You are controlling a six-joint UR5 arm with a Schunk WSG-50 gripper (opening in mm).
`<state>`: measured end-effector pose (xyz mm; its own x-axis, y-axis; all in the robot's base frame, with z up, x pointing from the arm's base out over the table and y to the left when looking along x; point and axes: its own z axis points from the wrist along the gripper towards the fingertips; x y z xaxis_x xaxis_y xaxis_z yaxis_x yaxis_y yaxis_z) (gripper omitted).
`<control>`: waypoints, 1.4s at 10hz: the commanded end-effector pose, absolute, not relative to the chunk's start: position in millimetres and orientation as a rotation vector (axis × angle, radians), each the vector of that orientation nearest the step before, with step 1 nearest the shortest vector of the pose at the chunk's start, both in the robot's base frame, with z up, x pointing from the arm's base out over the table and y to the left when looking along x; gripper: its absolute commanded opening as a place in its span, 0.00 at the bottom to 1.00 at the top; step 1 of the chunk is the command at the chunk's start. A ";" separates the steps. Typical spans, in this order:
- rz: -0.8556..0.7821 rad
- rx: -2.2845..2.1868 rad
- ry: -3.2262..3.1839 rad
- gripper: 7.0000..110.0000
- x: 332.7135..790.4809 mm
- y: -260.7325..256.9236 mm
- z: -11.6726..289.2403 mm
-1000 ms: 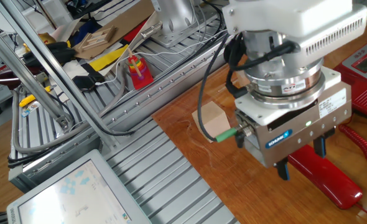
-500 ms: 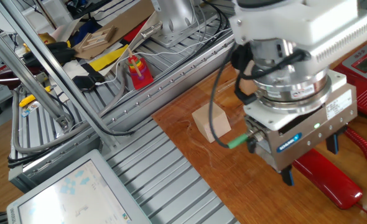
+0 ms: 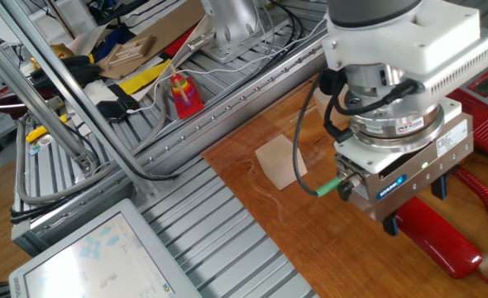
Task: Place the handset of the telephone on the corresponding phone cradle
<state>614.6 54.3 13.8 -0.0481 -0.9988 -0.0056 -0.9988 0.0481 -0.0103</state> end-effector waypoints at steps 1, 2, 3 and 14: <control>0.007 -2.148 2.262 0.57 612.9 46.4 8.7; -0.001 -2.145 2.269 0.57 613.4 43.9 8.9; -0.017 -2.140 2.281 0.57 615.2 40.2 9.7; -0.008 -2.094 2.291 0.36 618.1 41.5 5.3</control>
